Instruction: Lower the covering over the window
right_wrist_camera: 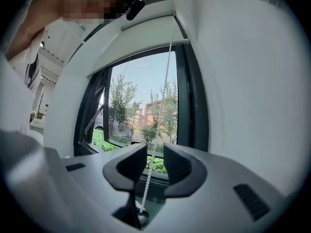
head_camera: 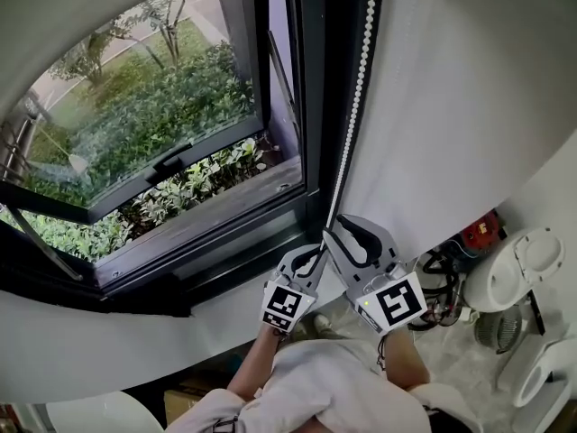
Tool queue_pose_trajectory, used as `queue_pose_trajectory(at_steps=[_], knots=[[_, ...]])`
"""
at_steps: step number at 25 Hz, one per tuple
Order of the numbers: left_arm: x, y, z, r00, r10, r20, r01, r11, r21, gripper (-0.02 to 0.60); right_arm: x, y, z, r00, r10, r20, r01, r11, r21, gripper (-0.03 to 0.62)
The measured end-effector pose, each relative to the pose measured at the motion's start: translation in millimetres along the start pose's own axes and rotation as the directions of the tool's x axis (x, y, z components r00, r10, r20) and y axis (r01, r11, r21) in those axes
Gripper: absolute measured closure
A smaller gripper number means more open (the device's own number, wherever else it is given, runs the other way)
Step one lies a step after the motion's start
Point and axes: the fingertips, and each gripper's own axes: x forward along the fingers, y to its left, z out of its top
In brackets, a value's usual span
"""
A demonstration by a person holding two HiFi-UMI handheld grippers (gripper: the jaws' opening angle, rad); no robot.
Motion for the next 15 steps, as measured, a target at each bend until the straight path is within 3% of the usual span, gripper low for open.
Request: queue_pose_trajectory(at_steps=[5, 11, 15], knots=[[-2, 0, -1, 1.000, 0.003, 0.001, -0.003, 1.000, 0.002, 0.560, 10, -1, 14, 0.999, 0.004, 0.036, -0.004, 1.000, -0.013, 0.508], [0, -3, 0, 1.000, 0.001, 0.003, -0.001, 1.000, 0.005, 0.560, 15, -6, 12, 0.997, -0.006, 0.071, 0.002, 0.999, 0.050, 0.595], [3, -7, -17, 0.999, -0.005, -0.039, 0.005, 1.000, 0.003, 0.560, 21, -6, -7, 0.999, 0.003, 0.034, -0.005, 0.997, 0.071, 0.598]])
